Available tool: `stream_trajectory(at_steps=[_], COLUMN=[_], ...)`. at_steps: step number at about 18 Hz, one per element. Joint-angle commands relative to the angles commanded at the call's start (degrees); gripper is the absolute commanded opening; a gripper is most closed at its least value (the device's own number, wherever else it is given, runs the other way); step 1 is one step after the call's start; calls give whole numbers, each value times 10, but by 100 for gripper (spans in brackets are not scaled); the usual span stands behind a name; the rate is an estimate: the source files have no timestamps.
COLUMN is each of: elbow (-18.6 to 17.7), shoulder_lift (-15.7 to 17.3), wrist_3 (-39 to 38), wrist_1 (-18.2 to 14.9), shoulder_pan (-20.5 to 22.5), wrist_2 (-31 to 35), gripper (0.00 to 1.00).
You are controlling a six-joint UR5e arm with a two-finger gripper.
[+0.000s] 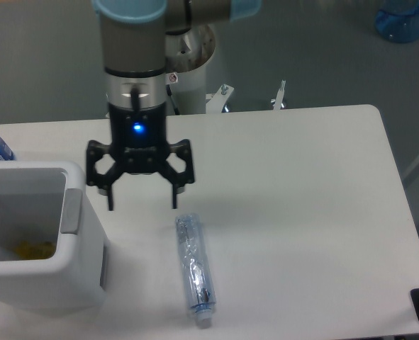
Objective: Open the trash can
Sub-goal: 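Lift the trash can lid open and raise the gripper away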
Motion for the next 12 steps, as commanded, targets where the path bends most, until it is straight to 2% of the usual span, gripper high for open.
stream_trajectory(at_steps=[3,8,12], elbow=[1,2,0], shoulder_lift=[-4,-4,-4], wrist_3=[54,134,170], wrist_1=[-6,-40,-44], shoulder_pan=[15,33,44], wrist_2=[1,15,31], gripper=[100,100,100])
